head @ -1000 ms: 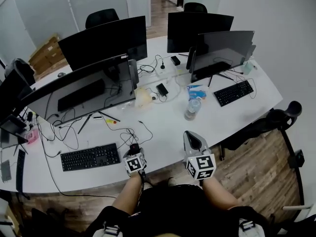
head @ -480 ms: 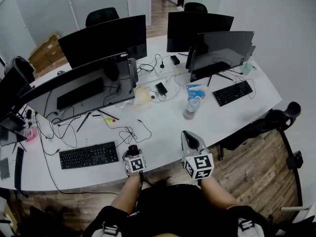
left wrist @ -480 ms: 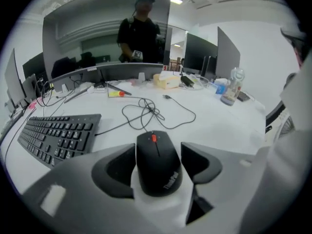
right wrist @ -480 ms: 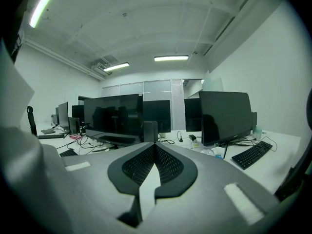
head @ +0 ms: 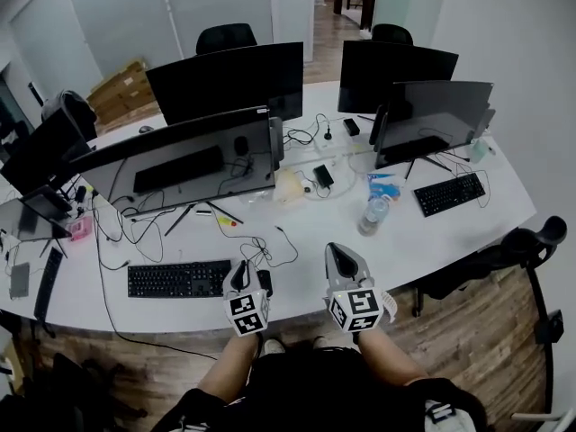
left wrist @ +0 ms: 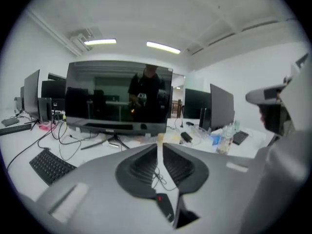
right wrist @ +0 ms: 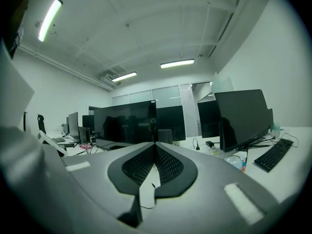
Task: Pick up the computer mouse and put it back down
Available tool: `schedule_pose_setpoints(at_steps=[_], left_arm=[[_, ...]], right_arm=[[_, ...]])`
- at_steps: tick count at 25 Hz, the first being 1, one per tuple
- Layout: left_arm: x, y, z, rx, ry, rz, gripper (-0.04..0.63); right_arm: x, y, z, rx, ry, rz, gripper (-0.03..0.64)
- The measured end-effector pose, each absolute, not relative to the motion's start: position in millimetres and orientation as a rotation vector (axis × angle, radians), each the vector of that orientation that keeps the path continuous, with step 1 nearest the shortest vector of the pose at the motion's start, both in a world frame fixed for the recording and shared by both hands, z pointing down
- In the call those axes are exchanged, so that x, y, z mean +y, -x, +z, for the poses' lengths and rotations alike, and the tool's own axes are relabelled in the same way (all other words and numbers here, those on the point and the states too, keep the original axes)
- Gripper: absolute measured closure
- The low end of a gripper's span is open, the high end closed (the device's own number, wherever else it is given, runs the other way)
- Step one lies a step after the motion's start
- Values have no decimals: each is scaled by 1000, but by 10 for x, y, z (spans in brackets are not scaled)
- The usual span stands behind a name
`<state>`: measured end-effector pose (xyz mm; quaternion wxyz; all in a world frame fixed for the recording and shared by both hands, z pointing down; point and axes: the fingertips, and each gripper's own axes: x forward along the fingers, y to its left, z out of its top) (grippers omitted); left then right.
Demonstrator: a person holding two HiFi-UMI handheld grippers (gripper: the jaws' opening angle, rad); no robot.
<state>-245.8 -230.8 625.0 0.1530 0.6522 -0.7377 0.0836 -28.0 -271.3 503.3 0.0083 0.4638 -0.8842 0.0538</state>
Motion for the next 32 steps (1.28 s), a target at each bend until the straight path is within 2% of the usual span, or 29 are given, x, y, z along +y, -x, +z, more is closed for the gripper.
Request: schedule_pose_setpoints(at_steps=[2, 10, 32], left_arm=[[-2224, 2506, 5919, -2161, -1891, 184, 541], [-1894, 2656, 5234, -2278, -1917, 163, 541], [-1791, 2282, 5103, -2232, -1933, 168, 541]], right_arm=[[-2745, 405, 4981, -2806, -1435, 173, 620], [-2844, 648, 4893, -2885, -1403, 184, 620], [-2702, 350, 4769, -2957, -1339, 164, 620]])
